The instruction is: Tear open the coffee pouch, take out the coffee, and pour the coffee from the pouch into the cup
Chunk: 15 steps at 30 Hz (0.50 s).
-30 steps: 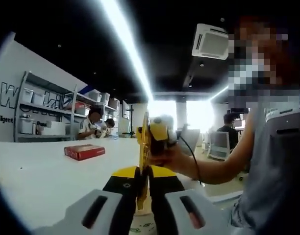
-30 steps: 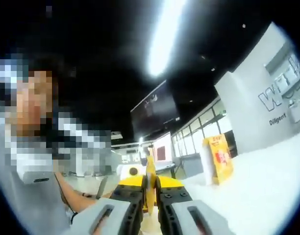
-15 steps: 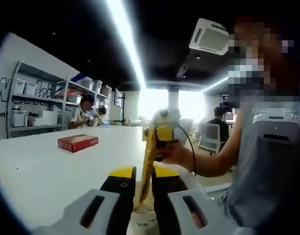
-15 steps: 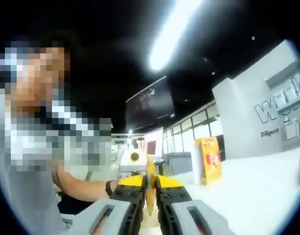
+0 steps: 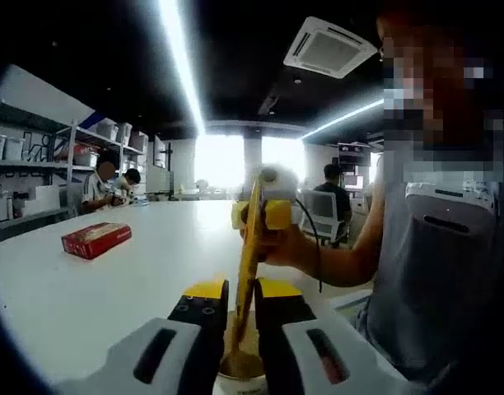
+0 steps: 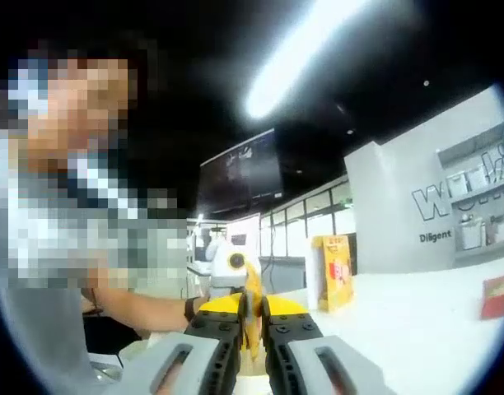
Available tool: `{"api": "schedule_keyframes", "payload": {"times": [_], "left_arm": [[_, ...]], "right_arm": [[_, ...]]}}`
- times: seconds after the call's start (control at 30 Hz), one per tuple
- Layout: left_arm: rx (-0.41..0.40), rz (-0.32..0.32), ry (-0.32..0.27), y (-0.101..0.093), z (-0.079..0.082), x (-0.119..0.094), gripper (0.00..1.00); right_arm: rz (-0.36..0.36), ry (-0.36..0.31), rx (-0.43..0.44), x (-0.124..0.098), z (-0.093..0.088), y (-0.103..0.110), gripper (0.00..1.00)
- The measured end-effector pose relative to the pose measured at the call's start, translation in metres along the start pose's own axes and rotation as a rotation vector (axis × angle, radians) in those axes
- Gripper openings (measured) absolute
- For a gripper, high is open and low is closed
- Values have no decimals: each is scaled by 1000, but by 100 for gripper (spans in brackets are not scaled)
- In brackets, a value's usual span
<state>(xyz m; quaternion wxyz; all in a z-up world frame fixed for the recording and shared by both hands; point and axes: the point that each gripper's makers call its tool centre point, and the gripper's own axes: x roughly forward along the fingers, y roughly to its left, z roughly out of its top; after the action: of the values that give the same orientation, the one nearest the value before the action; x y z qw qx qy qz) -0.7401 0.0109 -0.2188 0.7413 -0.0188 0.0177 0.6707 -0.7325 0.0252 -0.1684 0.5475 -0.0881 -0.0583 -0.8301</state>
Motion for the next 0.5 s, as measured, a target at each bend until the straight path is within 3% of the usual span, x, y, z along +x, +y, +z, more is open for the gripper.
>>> {"api": "schedule_keyframes", "payload": {"times": [0.1,0.5], "left_arm": [[30,-7,-61,-7,6,-4,12],[17,21,-71,-4,-1,-10,10]], "right_arm": [[8,-13,14,1,2,2,10],[-16,-33,71,1,-6,-3,10]]}}
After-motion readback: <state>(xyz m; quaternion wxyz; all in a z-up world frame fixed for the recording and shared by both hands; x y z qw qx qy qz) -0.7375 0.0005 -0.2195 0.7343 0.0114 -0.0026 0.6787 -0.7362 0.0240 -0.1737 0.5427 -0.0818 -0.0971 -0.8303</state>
